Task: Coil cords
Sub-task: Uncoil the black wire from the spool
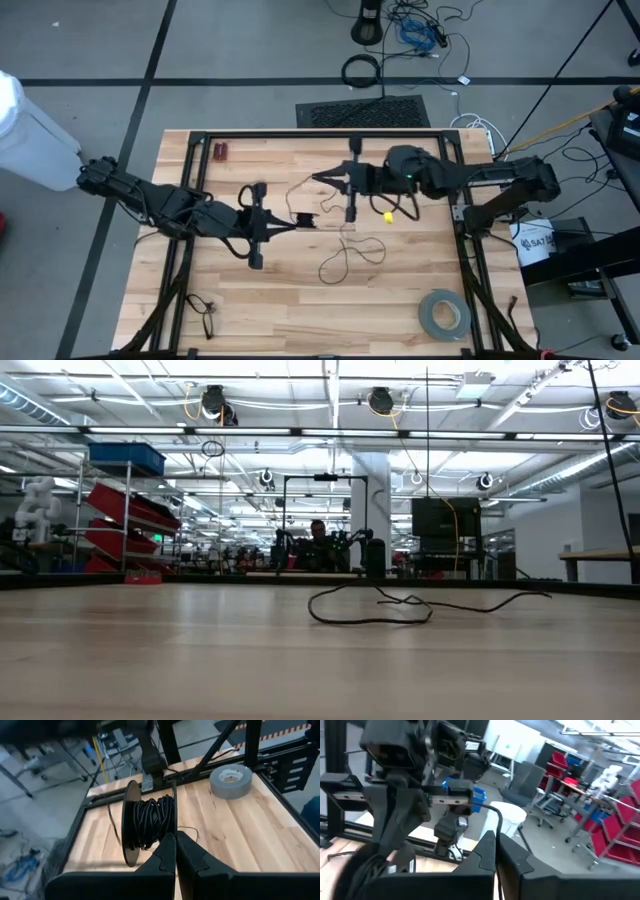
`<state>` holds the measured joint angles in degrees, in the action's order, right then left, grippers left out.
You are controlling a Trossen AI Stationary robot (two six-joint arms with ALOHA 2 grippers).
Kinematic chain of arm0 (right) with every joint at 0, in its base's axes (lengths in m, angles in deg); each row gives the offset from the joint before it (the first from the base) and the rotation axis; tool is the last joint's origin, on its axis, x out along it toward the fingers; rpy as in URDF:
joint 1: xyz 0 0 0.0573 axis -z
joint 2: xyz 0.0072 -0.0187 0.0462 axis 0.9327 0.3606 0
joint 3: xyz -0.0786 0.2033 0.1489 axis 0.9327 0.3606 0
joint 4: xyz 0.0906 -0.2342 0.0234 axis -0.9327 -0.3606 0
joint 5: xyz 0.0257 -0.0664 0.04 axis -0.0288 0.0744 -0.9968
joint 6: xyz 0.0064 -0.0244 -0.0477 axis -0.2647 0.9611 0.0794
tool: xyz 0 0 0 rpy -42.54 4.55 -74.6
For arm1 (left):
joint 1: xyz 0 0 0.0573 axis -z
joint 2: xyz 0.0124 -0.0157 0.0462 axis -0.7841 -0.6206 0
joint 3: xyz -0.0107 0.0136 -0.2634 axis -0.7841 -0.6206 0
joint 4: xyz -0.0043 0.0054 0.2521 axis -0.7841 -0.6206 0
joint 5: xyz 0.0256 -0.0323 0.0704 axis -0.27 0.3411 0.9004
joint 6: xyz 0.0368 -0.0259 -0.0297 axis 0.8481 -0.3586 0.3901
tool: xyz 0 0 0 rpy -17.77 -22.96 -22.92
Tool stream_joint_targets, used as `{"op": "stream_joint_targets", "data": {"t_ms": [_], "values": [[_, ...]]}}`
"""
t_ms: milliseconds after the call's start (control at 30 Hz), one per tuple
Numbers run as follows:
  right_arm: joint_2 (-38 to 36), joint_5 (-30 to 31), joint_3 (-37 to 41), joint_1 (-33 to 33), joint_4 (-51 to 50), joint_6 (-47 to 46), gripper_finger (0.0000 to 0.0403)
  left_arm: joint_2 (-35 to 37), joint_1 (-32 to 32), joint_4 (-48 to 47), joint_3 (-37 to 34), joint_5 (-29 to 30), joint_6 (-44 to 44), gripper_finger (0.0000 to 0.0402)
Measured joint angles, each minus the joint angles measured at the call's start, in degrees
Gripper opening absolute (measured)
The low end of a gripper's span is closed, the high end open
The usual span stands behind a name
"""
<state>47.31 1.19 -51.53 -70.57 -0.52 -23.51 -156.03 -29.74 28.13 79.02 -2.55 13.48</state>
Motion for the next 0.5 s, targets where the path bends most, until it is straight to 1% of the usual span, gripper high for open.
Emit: {"op": "stream_joint_targets", "data": {"t_ms": [267, 367, 500], "values": [[6.5, -7.5, 0.0, 3.6, -1.3, -4.4, 0.0000, 0.1, 0.0, 0.8, 0.0, 0.0, 1.7, 0.0000], [8.2, -8.8, 0.0, 3.7, -5.1, -6.0, 0.0000, 0.2, 0.0, 0.8, 0.0, 0.0, 1.8, 0.0000], [8.8, -8.8, 0.0, 3.6, -14.4, -9.0, 0.0000, 0.6, 1.1, 0.4, 0.0, 0.5, 2.0, 0.0000]]}}
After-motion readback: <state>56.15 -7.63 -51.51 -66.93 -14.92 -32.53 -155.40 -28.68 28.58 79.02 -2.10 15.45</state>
